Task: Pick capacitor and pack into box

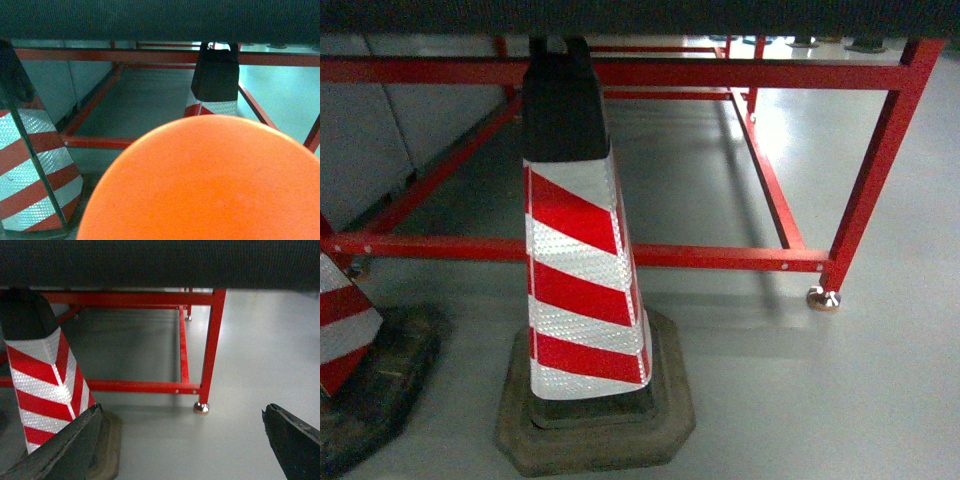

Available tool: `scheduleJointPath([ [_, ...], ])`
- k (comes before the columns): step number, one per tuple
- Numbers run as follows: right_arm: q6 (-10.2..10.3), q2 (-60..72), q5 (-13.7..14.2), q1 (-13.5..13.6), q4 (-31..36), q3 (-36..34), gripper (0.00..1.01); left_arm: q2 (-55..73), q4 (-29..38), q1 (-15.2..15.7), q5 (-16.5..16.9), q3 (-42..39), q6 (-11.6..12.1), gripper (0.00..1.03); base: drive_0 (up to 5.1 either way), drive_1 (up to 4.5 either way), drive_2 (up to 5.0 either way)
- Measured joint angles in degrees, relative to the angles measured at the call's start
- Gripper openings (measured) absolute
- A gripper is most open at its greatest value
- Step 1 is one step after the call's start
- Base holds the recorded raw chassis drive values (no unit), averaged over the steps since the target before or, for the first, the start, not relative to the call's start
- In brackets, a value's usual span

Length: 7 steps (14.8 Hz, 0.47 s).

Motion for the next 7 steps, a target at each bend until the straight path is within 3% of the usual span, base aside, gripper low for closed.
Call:
scheduleJointPath([
  [7, 0.0, 0.0, 0.0, 0.0, -0.02, 0.0, 0.98, 0.0, 0.02, 0.0, -0.02, 0.0, -0.02, 0.43, 0.0, 0.0, 0.0],
])
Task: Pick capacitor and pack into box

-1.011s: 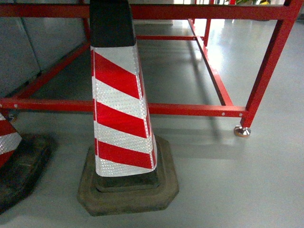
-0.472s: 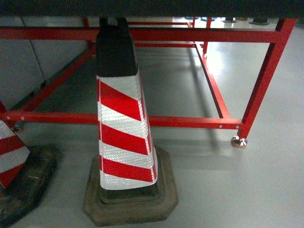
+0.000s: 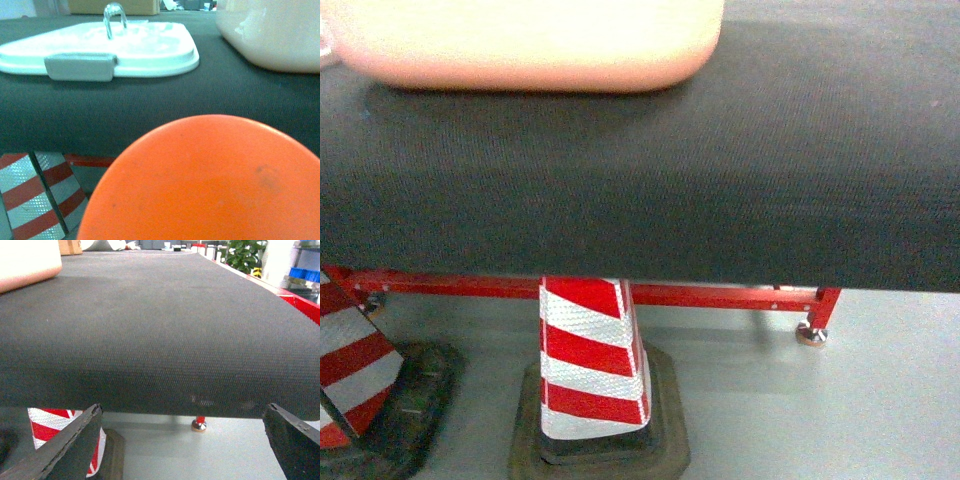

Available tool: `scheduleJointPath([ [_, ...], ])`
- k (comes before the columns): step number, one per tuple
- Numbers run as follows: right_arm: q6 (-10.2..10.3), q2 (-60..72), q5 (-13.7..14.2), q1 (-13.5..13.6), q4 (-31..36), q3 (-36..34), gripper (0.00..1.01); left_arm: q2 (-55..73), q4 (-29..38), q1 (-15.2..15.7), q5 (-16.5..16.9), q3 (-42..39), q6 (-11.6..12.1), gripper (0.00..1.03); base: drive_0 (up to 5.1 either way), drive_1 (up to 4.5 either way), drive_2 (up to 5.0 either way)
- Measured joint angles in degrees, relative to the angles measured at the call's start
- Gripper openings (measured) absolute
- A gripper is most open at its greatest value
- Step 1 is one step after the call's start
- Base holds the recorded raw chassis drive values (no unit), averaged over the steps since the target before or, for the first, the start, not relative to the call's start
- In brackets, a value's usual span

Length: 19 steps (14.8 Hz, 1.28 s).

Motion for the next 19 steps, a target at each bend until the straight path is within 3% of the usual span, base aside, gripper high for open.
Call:
scheduleJointPath([
  [19, -0.09, 0.0, -0.04, 0.0, 0.02, 0.0, 0.98, 0.0, 0.02, 0.0, -0.04, 0.02, 0.0, 0.43, 0.0, 0.0, 0.0],
])
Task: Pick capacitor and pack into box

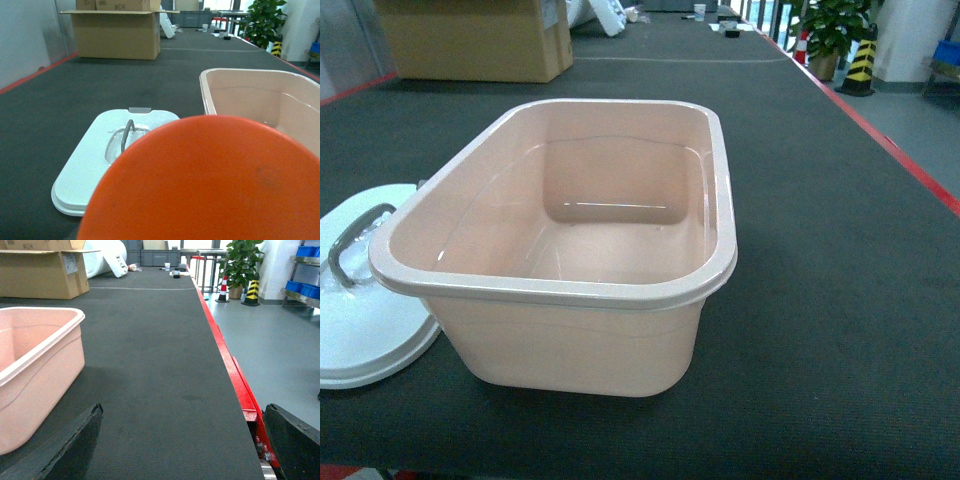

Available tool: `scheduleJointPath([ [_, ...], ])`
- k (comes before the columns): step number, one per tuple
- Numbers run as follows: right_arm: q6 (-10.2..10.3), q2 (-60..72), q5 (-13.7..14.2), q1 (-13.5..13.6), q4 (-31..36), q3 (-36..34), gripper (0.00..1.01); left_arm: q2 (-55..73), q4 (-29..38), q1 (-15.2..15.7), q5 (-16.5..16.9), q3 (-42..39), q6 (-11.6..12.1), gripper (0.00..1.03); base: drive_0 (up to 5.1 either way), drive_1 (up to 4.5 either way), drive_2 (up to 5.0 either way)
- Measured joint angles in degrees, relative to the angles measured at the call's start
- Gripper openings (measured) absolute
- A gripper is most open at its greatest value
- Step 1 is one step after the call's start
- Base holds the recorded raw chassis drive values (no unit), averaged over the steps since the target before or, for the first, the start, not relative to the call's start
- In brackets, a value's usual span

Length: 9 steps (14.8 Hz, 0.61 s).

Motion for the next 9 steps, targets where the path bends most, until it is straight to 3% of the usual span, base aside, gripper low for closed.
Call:
scheduleJointPath([
  [9, 0.0, 0.0, 0.0, 0.0, -0.02, 0.0, 0.98, 0.0, 0.0, 0.0, 0.0, 0.0, 0.0, 0.43, 0.0, 0.0, 0.0],
])
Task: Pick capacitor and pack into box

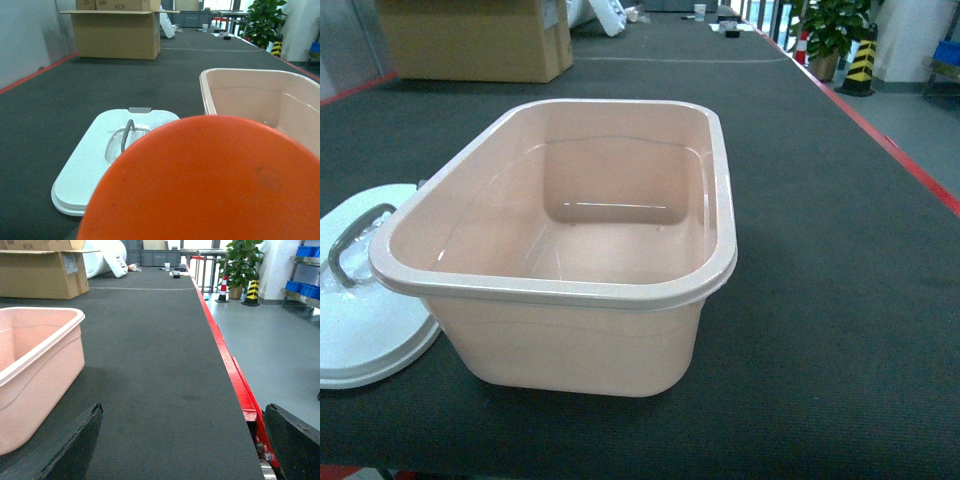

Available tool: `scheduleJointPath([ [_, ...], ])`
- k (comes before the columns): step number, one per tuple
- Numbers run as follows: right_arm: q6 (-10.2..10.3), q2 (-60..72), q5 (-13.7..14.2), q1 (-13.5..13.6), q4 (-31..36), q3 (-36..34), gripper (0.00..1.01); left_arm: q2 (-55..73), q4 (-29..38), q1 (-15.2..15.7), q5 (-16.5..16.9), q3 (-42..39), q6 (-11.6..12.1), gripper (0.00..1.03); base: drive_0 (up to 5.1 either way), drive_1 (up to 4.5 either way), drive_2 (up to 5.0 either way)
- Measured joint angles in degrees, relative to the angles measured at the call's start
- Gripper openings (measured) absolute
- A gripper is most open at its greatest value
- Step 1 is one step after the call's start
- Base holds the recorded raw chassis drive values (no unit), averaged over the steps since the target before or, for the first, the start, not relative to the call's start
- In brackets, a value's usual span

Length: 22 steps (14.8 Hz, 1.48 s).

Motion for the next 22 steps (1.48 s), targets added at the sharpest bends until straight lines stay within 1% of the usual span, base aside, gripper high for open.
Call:
scheduleJointPath([
  [2, 0.02, 0.0, 0.0, 0.0, 0.0, 0.0, 0.98, 0.0, 0.02, 0.0, 0.0, 0.0, 0.0, 0.43, 0.0, 0.0, 0.0],
  [3, 0.0, 0.0, -0.07, 0.0, 0.0, 0.0, 0.98, 10.64, 10.54, -8.68, -18.6, 0.02, 0.0, 0.43, 0.0, 0.0, 0.0],
  [4, 0.0, 0.0, -0.02, 0.0, 0.0, 0.0, 0.98, 17.2, 16.48, -9.79, -22.29, 0.02, 0.07, 0.43, 0.0, 0.0, 0.0],
  [5, 0.0, 0.0, 0.0, 0.0, 0.0, 0.0, 0.98, 26.29, 26.29, -10.36, -23.61, 0.26, 0.24, 0.43, 0.0, 0.0, 0.0],
  [6, 0.02, 0.0, -0.02, 0.0, 0.0, 0.0, 0.98, 36.02, 35.6, -11.54, -23.41, 1.7, 0.44, 0.43, 0.0, 0.0, 0.0],
  [7, 0.0, -0.02, -0.02, 0.0, 0.0, 0.0, 0.98, 47.87, 46.12, -13.05, -22.05, 6.08, 1.6, 0.43, 0.0, 0.0, 0.0],
  [8, 0.0, 0.0, -0.02, 0.0, -0.02, 0.0, 0.98, 59.1, 54.6, -14.71, -20.55, 12.35, 2.86, 0.43, 0.0, 0.0, 0.0],
  [9, 0.0, 0.0, 0.0, 0.0, -0.02, 0.0, 0.98, 68.57, 59.19, -16.41, -19.47, 18.99, 3.39, 0.43, 0.0, 0.0, 0.0],
  [10, 0.02, 0.0, -0.02, 0.0, -0.02, 0.0, 0.98, 75.73, 60.28, -18.12, -18.69, 24.5, 4.0, 0.43, 0.0, 0.0, 0.0],
  [11, 0.0, 0.0, -0.02, 0.0, 0.0, 0.0, 0.98, 82.4, 60.28, -19.93, -17.88, 29.51, 4.63, 0.43, 0.0, 0.0, 0.0],
  [12, 0.0, 0.0, 0.0, 0.0, -0.02, 0.0, 0.98, 89.42, 59.39, -21.73, -17.27, 35.1, 4.72, 0.43, 0.0, 0.0, 0.0],
  [13, 0.0, 0.0, 0.0, 0.0, -0.02, 0.0, 0.98, 95.12, 57.07, -23.21, -16.26, 40.19, 4.28, 0.43, 0.0, 0.0, 0.0],
  [14, 0.0, 0.0, 0.0, 0.0, 0.0, 0.0, 0.98, 99.25, 55.76, -24.35, -15.5, 43.63, 3.58, 0.43, 0.0, 0.0, 0.0],
  [15, 0.02, 0.0, -0.02, 0.0, -0.02, 0.0, 0.98, 100.89, 55.52, -25.03, -15.28, 44.72, 2.91, 0.51, 0.0, 0.0, 0.0],
  [16, 0.0, 0.0, -0.02, 0.0, 0.0, 0.0, 0.98, 101.29, 55.28, -25.31, -15.37, 44.76, 2.73, 0.6, 0.0, 0.0, 0.0],
  [18, 0.02, 0.0, -0.02, 0.0, 0.0, 0.0, 0.98, 101.11, 55.8, -25.22, -15.47, 44.89, 2.54, 0.81, 0.0, 0.0, 0.0],
  [20, 0.0, 0.0, -0.02, 0.0, 0.0, 0.0, 0.98, 101.11, 55.69, -25.0, -15.58, 44.92, 2.19, 0.99, 0.0, 0.0, 0.0],
  [21, 0.02, 0.0, -0.02, 0.0, 0.0, 0.0, 0.98, 101.11, 55.69, -24.92, -15.65, 44.92, 1.92, 0.98, 0.0, 0.0, 0.0],
  [22, 0.02, 0.0, -0.02, 0.0, 0.0, 0.0, 0.98, 99.93, 53.55, -24.33, -17.07, 44.37, 0.63, 0.98, 0.0, 0.0, 0.0],
])
